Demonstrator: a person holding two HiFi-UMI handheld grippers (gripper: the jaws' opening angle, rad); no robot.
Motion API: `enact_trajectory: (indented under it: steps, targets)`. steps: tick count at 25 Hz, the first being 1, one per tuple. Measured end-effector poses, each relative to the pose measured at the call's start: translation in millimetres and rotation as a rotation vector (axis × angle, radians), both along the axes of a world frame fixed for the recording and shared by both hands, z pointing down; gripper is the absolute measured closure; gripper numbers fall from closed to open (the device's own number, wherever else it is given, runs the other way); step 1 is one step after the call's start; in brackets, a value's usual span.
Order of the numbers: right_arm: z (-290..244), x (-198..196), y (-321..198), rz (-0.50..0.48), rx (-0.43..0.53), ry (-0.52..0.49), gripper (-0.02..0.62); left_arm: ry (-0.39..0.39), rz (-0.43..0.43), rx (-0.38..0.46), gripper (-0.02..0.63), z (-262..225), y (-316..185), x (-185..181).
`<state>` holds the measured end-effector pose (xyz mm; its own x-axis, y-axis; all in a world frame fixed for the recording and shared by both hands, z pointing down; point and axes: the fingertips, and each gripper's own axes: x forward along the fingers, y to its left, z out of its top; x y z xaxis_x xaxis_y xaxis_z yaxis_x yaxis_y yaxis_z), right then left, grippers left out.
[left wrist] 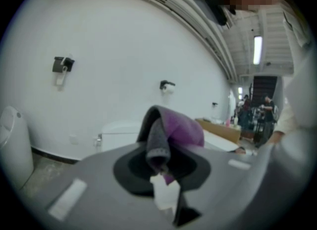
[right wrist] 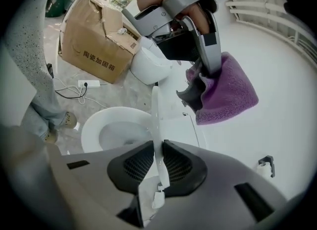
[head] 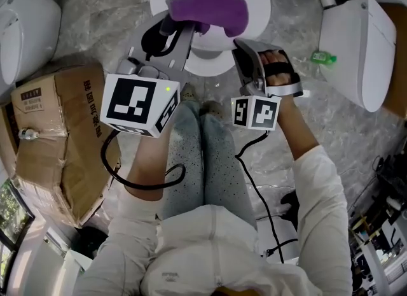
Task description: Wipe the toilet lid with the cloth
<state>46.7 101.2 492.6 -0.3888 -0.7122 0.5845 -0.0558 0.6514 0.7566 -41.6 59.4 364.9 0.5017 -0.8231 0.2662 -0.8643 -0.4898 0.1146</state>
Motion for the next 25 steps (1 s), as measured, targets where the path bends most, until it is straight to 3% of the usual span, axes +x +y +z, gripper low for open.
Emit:
enact_trajectory:
  steps: [5, 10, 16, 25]
  targets:
    - [16, -1, 13, 0.016, 0.034, 0.020, 0.524, -0.006, 0.000, -0.020, 0.556, 17, 18, 0]
    - [31, -2, 26, -0.009, -0.018, 0.073, 0.437, -0.004, -0.006, -0.030, 0.556, 19, 24, 0]
    - [37, -1, 33, -0.027, -0.078, 0.081, 0.430, -0.003, 0.004, -0.032, 0.555, 16, 22, 6]
    - [58, -3, 48, -0.049, -0.434, 0.014, 0.470, 0.002, 0.017, -0.043, 0.555, 21, 15, 10]
